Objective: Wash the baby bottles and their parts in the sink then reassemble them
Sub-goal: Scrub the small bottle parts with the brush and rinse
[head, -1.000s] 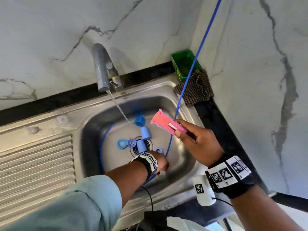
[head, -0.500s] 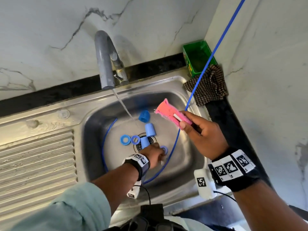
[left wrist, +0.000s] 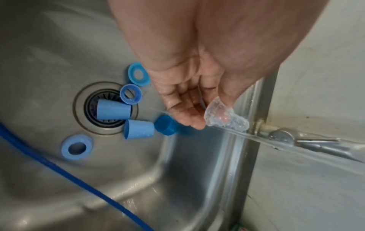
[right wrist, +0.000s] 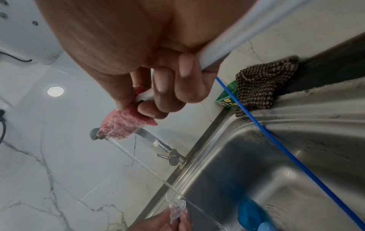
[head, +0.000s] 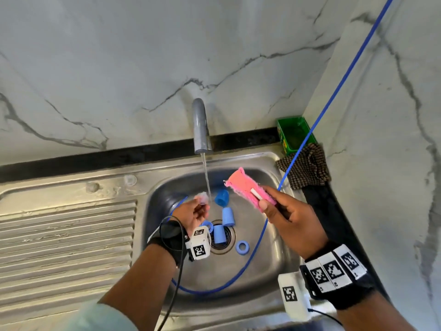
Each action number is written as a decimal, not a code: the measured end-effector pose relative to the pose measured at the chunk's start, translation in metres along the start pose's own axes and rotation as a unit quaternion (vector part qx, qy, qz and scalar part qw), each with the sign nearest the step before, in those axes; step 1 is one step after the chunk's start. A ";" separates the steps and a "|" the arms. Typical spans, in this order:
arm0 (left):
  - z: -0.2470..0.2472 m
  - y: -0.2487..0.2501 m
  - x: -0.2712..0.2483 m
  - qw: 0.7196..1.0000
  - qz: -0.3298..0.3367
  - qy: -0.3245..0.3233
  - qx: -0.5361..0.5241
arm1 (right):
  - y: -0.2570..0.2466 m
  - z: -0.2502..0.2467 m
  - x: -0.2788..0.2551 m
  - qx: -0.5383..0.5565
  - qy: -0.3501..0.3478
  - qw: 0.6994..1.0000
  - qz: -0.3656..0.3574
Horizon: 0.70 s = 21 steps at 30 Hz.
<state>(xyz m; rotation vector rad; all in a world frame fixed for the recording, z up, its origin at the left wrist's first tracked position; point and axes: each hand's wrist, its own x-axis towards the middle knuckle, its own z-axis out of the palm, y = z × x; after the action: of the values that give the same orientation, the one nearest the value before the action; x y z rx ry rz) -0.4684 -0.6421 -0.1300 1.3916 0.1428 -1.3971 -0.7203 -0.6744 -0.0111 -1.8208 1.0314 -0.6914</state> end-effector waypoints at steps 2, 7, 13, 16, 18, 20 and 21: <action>0.005 0.006 -0.006 0.999 -0.003 -0.019 -0.033 | -0.006 0.001 -0.003 0.004 -0.002 1.000 -0.006; 0.010 0.017 -0.013 0.995 -0.005 -0.065 -0.072 | -0.015 -0.002 -0.010 0.037 0.012 0.999 -0.015; 0.018 0.021 -0.021 0.995 0.026 -0.071 -0.066 | -0.024 -0.003 -0.021 0.032 0.011 0.999 -0.018; 0.022 0.024 -0.024 0.995 0.025 -0.070 -0.069 | -0.027 -0.004 -0.025 0.024 0.009 1.000 -0.018; 0.025 0.026 -0.028 0.994 0.020 -0.072 -0.077 | -0.026 -0.005 -0.027 0.012 0.014 1.000 -0.017; 0.028 0.028 -0.036 0.993 0.019 -0.076 -0.088 | -0.023 -0.005 -0.028 -0.001 0.028 0.999 -0.017; 0.028 0.029 -0.042 0.992 0.021 -0.082 -0.094 | -0.022 -0.005 -0.028 -0.008 0.038 0.999 -0.017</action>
<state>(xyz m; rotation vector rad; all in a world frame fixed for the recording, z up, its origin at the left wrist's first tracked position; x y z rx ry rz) -0.4777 -0.6496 -0.0729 1.1152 0.1330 -1.4185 -0.7306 -0.6468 0.0100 -1.8420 1.0593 -0.7804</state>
